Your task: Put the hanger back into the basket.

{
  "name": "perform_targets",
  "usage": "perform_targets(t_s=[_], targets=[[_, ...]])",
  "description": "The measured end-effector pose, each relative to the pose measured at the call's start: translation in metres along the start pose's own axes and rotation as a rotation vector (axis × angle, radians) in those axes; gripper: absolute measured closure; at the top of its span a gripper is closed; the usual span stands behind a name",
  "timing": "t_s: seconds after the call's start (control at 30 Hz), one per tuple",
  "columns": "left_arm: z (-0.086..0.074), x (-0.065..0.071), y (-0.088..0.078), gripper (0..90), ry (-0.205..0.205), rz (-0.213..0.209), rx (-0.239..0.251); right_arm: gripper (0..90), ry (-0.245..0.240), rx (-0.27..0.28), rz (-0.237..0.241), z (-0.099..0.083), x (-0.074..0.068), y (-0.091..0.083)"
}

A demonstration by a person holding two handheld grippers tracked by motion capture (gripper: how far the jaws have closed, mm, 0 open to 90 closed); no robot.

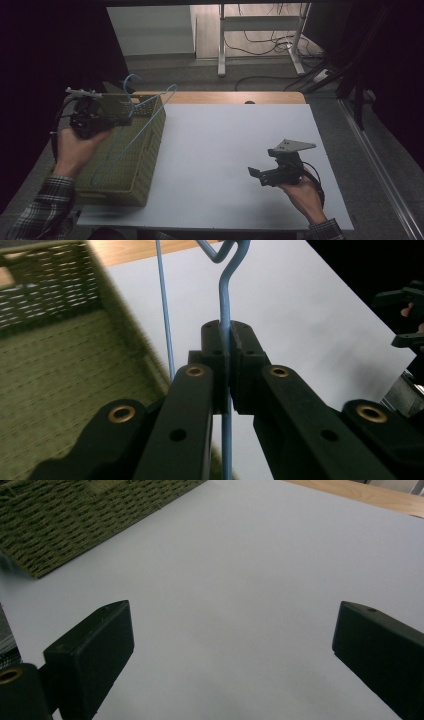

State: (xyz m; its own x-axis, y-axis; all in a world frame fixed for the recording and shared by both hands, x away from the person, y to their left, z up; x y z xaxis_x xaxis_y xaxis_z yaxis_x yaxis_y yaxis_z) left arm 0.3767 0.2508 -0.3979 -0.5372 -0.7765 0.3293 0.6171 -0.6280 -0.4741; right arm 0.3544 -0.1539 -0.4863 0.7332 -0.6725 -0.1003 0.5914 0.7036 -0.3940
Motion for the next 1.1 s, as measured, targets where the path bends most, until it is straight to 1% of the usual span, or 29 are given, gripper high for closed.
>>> perform_targets(t_s=[0.03,0.07,0.2,0.27,0.3,0.4,0.5,0.6,0.63,0.73,0.8,0.83,0.87,0.9,0.93,1.0,1.1], targets=[[0.000,0.000,0.000,87.4,0.000,0.000,0.000,3.1,0.000,0.000,0.000,0.000,0.000,0.000],[-0.001,-0.007,-0.004,87.4,-0.006,0.006,0.002,3.0,-0.001,-0.001,-0.002,-0.001,0.001,0.000],[-0.005,-0.027,-0.013,87.5,-0.020,0.018,0.007,2.8,0.004,-0.016,-0.020,-0.009,0.007,-0.002],[-0.008,-0.041,-0.020,87.4,-0.030,0.036,0.008,2.8,0.010,-0.020,-0.027,-0.011,0.009,-0.002],[-0.008,-0.041,-0.020,87.4,-0.030,0.036,0.008,2.8,0.010,-0.020,-0.027,-0.011,0.009,-0.002],[-0.013,-0.053,-0.026,87.5,-0.039,0.049,0.011,2.8,0.013,-0.025,-0.038,-0.012,0.012,-0.002],[-0.020,-0.064,-0.029,87.4,-0.051,0.045,0.012,2.8,0.014,-0.027,-0.041,-0.013,0.013,-0.002],[-0.028,-0.072,-0.029,87.4,-0.064,0.034,0.009,2.8,0.014,-0.035,-0.045,-0.015,0.014,-0.002],[-0.028,-0.072,-0.029,87.4,-0.064,0.034,0.009,2.8,0.013,-0.037,-0.046,-0.016,0.015,-0.002],[-0.034,-0.078,-0.026,87.4,-0.081,0.019,0.018,2.8,0.014,-0.041,-0.047,-0.017,0.015,-0.001],[-0.035,-0.082,-0.025,87.4,-0.089,0.003,0.025,2.8,0.015,-0.045,-0.049,-0.018,0.015,-0.001],[-0.036,-0.084,-0.024,87.4,-0.089,0.008,0.025,2.8,0.015,-0.045,-0.049,-0.018,0.015,-0.001],[-0.037,-0.086,-0.022,87.4,-0.092,0.002,0.022,2.8,0.016,-0.049,-0.049,-0.018,0.015,0.000],[-0.039,-0.091,-0.020,87.4,-0.075,0.015,0.011,2.8,0.016,-0.050,-0.049,-0.019,0.015,0.000],[-0.039,-0.091,-0.020,87.4,-0.075,0.015,0.011,2.8,0.016,-0.050,-0.049,-0.019,0.015,0.000],[-0.039,-0.094,-0.017,87.4,-0.087,0.001,0.011,2.8,0.012,-0.052,-0.051,-0.019,0.016,0.000],[-0.046,-0.106,-0.012,87.4,-0.089,0.018,-0.009,2.8,0.012,-0.058,-0.050,-0.020,0.015,0.001]])
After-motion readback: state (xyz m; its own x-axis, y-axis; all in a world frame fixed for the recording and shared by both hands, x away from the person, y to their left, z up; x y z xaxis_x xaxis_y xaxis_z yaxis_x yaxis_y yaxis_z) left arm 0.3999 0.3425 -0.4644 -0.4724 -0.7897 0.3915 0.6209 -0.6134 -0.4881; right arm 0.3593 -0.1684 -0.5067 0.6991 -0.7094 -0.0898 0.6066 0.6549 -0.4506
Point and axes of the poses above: each handheld gripper's, and its own axes: y roughly forward along the jaws, z roughly out of its top, x roughly to its right, the point moved 10 cm from there along y, roughly forward along the jaws, and after that the axes turned 13 degrees about x, right-handed, at the moved point
